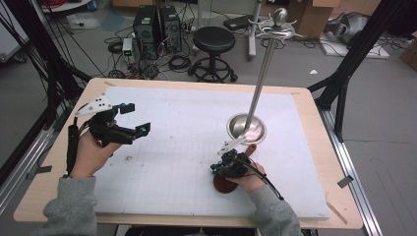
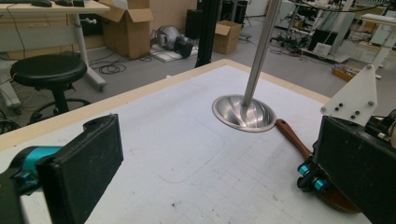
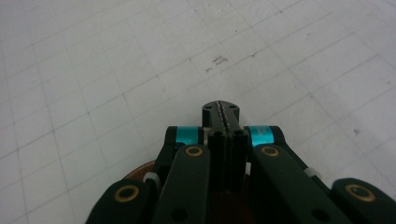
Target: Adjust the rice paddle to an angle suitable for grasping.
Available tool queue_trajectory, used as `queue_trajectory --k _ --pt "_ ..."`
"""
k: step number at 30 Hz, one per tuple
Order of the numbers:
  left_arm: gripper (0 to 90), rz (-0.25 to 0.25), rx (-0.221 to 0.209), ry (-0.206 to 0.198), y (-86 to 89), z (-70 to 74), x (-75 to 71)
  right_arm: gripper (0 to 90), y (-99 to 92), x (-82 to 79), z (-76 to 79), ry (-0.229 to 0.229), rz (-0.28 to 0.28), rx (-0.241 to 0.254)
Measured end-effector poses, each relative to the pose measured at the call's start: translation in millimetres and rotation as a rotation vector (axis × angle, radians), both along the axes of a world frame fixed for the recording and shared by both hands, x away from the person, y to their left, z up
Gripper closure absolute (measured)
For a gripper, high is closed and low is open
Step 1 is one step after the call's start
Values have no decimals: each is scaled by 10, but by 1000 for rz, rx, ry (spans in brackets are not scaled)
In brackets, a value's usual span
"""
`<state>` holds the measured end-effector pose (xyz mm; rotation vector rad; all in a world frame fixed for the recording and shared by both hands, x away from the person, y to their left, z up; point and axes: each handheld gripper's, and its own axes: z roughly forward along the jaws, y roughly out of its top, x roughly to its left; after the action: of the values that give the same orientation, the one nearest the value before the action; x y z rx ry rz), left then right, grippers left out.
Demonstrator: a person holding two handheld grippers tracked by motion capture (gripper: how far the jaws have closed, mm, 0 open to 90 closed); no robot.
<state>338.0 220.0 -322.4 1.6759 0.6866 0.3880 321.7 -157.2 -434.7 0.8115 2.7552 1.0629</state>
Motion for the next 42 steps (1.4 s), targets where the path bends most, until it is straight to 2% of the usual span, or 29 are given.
queue_trajectory --k 8,14,42 --pt "17 2 0 2 3 -2 3 900 -87 -78 -3 -4 0 2" --pt "17 0 6 4 -9 -6 3 900 -179 -159 -2 -24 12 -6" --pt "17 -9 17 12 -29 -15 7 900 -521 -358 -15 -18 25 13"
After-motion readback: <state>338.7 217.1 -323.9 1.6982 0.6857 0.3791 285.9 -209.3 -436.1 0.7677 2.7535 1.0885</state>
